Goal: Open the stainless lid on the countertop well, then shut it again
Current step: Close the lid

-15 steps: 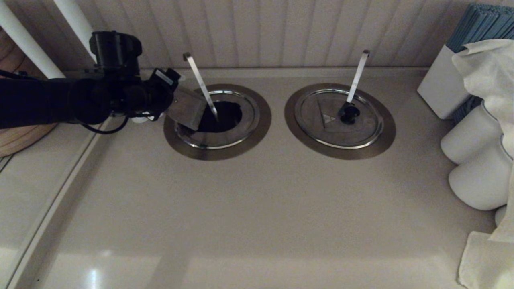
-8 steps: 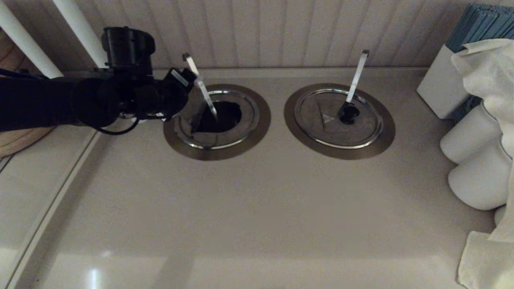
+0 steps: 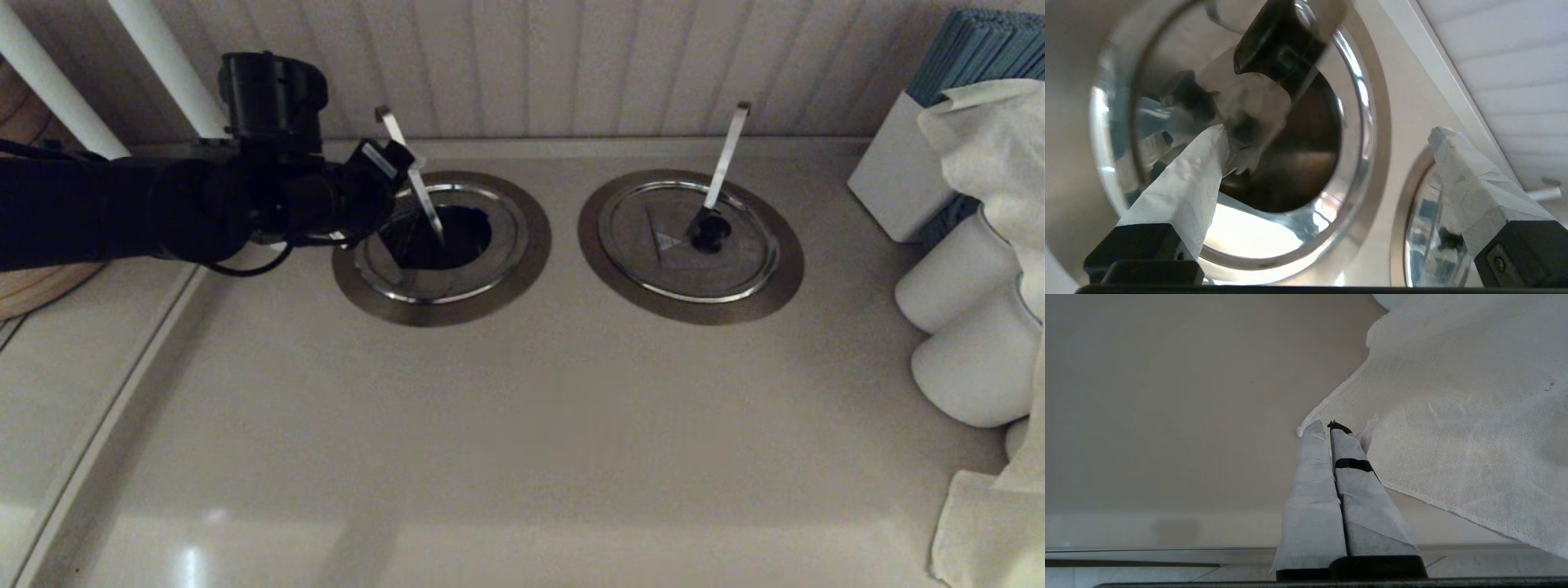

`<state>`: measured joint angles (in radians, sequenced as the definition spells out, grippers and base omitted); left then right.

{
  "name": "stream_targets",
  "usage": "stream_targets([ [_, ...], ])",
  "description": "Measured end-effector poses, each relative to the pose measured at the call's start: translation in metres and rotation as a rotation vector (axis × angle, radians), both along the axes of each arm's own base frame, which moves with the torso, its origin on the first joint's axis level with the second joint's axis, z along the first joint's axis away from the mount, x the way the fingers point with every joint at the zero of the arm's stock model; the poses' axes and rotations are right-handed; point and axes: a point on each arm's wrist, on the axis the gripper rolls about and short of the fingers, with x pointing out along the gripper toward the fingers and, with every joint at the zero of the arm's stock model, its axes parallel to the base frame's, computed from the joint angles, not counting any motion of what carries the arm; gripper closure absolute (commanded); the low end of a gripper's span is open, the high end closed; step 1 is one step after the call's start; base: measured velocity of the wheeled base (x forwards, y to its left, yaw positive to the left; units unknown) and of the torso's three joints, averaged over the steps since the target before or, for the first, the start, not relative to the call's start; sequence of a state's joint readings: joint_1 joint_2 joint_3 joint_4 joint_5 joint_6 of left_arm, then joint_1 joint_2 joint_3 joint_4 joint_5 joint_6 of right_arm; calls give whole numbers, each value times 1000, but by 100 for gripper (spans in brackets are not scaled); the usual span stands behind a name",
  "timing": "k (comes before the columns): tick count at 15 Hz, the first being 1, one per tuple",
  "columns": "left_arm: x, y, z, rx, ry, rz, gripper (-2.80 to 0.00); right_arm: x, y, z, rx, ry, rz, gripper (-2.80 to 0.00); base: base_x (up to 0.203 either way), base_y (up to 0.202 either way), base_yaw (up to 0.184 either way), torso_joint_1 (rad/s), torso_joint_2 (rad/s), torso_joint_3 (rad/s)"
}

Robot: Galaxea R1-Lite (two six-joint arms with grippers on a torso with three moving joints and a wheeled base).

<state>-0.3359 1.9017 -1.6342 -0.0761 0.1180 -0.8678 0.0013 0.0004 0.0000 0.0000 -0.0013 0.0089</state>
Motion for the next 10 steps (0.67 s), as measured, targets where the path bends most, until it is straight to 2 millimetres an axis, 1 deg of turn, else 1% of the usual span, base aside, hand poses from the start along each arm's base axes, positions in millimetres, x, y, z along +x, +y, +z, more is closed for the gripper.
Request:
stream_targets([
  [6, -9, -5, 5, 14, -15, -22, -280, 0, 0, 0, 0, 0, 0, 0, 0, 0, 0, 0, 0, 0],
  [10, -13, -11, 4, 19, -11, -42, -280, 0, 0, 0, 0, 0, 0, 0, 0, 0, 0, 0, 0, 0],
])
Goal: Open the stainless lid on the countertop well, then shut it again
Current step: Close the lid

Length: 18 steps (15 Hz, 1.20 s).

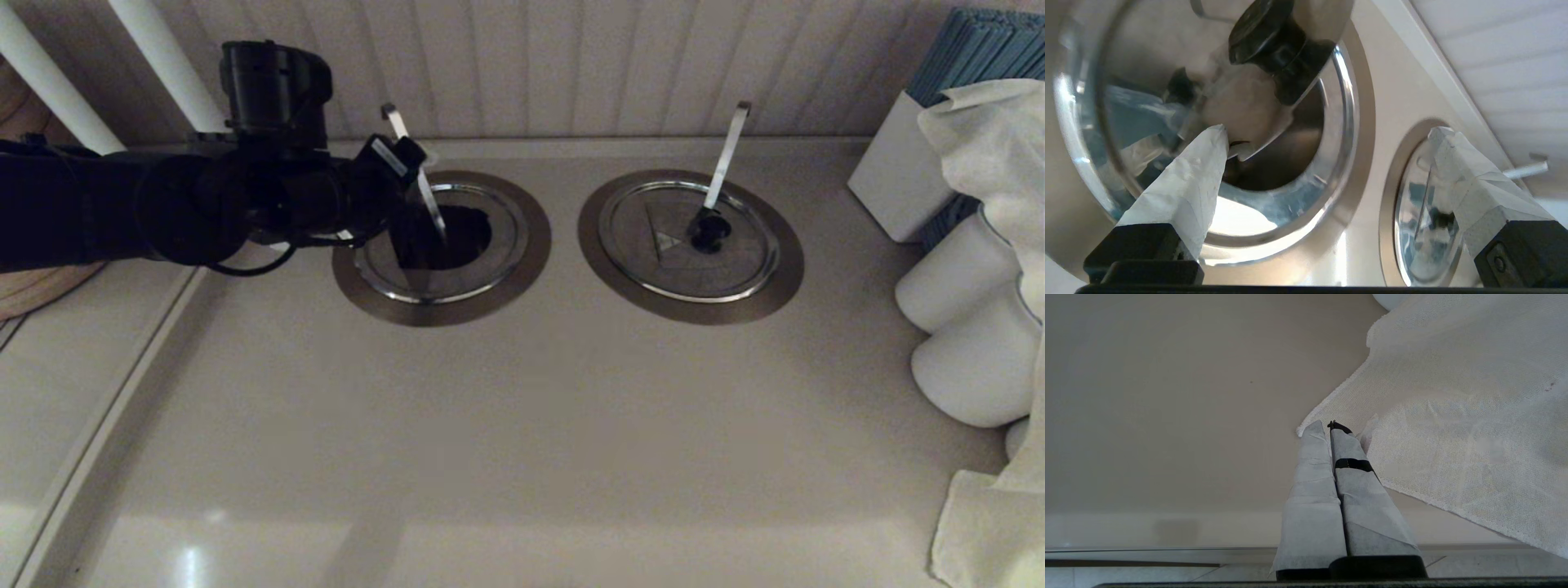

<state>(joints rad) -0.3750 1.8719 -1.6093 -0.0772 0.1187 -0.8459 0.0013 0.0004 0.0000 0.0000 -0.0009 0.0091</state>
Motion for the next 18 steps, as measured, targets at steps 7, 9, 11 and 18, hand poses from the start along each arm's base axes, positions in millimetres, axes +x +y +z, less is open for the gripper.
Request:
stream_targets([
  [7, 0, -15, -14, 57, 30, -47, -280, 0, 0, 0, 0, 0, 0, 0, 0, 0, 0, 0, 0, 0],
  [9, -1, -19, -18, 70, 38, -60, -280, 0, 0, 0, 0, 0, -1, 0, 0, 0, 0, 0, 0, 0],
  [11, -1, -21, -21, 88, 40, -69, -280, 0, 0, 0, 0, 0, -1, 0, 0, 0, 0, 0, 0, 0],
  [18, -14, -16, -1, 74, -8, -74, -280, 0, 0, 0, -1, 0, 0, 0, 0, 0, 0, 0, 0, 0],
])
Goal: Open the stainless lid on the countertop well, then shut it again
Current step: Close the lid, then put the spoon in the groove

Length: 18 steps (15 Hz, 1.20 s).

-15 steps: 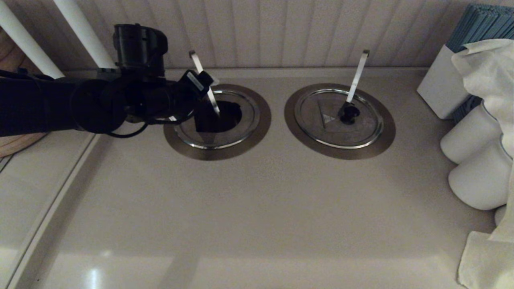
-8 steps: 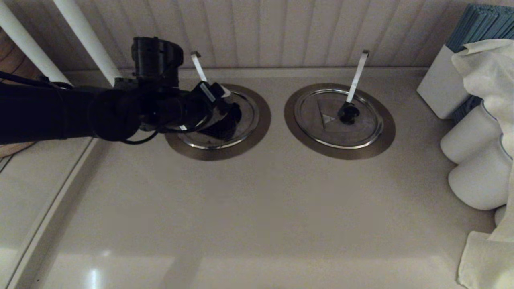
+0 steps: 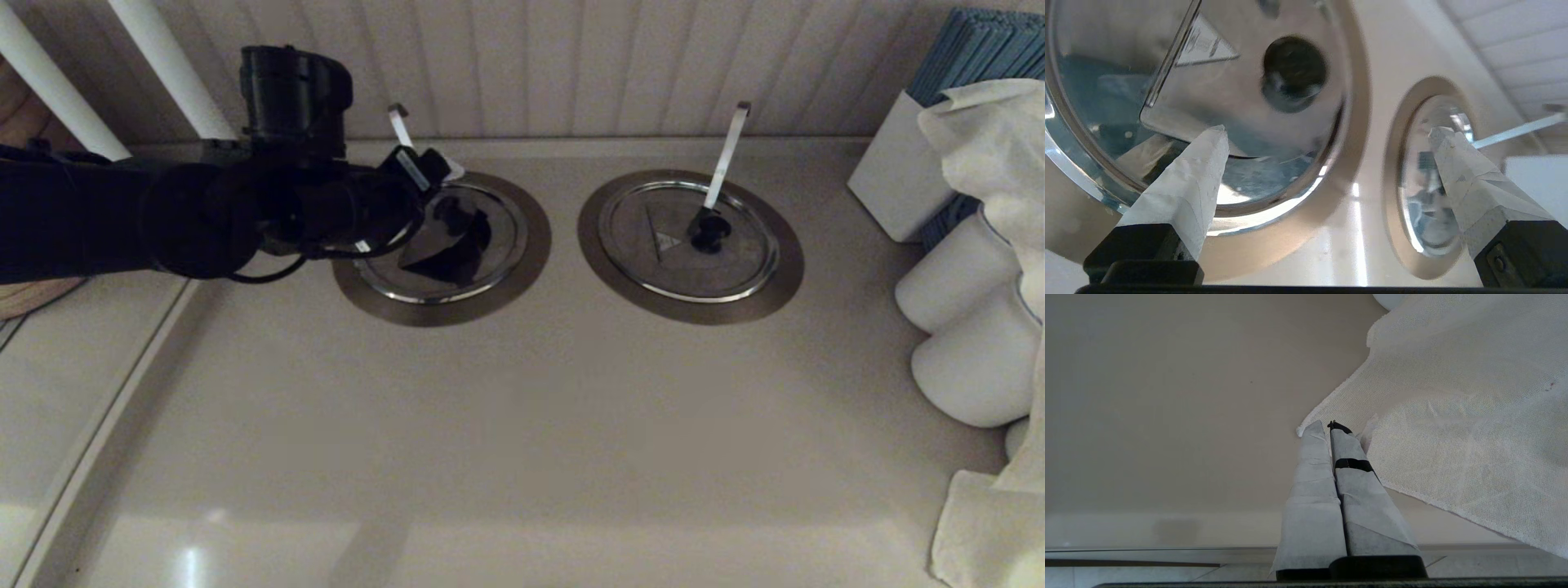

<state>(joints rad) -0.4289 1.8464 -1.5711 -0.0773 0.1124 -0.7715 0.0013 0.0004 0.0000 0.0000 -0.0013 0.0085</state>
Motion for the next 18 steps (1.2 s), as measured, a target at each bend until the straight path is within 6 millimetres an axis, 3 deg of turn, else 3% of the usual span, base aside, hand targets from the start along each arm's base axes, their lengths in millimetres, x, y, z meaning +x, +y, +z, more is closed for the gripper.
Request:
stream_targets([
  [4, 1, 21, 13, -19, -46, 49, -280, 0, 0, 0, 0, 0, 0, 0, 0, 0, 0, 0, 0, 0],
  [12, 50, 36, -15, -19, -132, 121, -280, 0, 0, 0, 0, 0, 0, 0, 0, 0, 0, 0, 0, 0],
  [14, 60, 41, -9, -41, -215, 128, -280, 0, 0, 0, 0, 0, 0, 0, 0, 0, 0, 0, 0, 0],
  [18, 85, 33, -2, -78, -330, 38, -280, 0, 0, 0, 1, 0, 0, 0, 0, 0, 0, 0, 0, 0],
])
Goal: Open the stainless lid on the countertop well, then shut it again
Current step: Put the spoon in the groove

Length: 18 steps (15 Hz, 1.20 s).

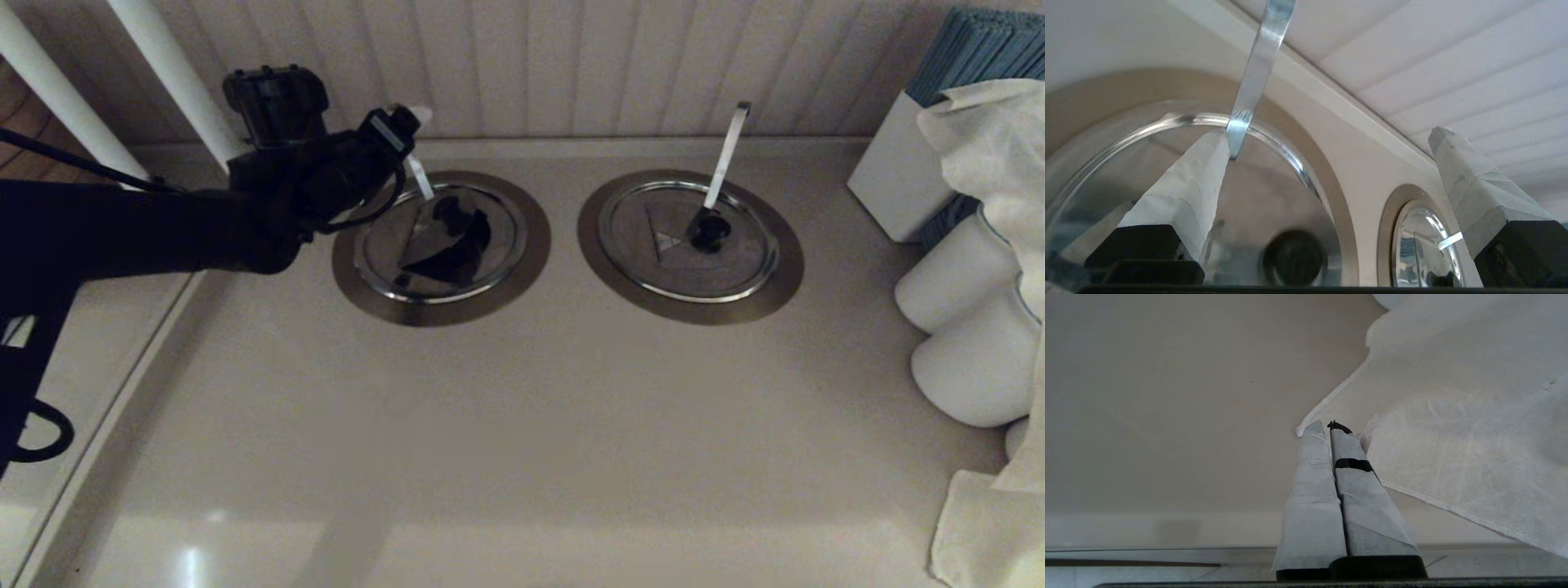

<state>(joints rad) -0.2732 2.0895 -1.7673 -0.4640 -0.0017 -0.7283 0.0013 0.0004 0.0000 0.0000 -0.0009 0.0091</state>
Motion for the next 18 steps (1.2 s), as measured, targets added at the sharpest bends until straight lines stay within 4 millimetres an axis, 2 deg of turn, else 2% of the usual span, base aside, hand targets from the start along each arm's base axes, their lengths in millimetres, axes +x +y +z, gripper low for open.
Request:
stream_targets([
  [5, 29, -9, -28, 22, 21, -37, -280, 0, 0, 0, 0, 0, 0, 0, 0, 0, 0, 0, 0, 0],
  [9, 44, -13, -44, 37, 33, -45, -280, 0, 0, 0, -1, 0, 0, 0, 0, 0, 0, 0, 0, 0],
  [14, 57, -16, -56, 34, 25, -52, -280, 0, 0, 0, 0, 0, 0, 0, 0, 0, 0, 0, 0, 0],
  [18, 58, -16, -56, 32, 7, -72, -280, 0, 0, 0, 0, 0, 0, 0, 0, 0, 0, 0, 0, 0],
])
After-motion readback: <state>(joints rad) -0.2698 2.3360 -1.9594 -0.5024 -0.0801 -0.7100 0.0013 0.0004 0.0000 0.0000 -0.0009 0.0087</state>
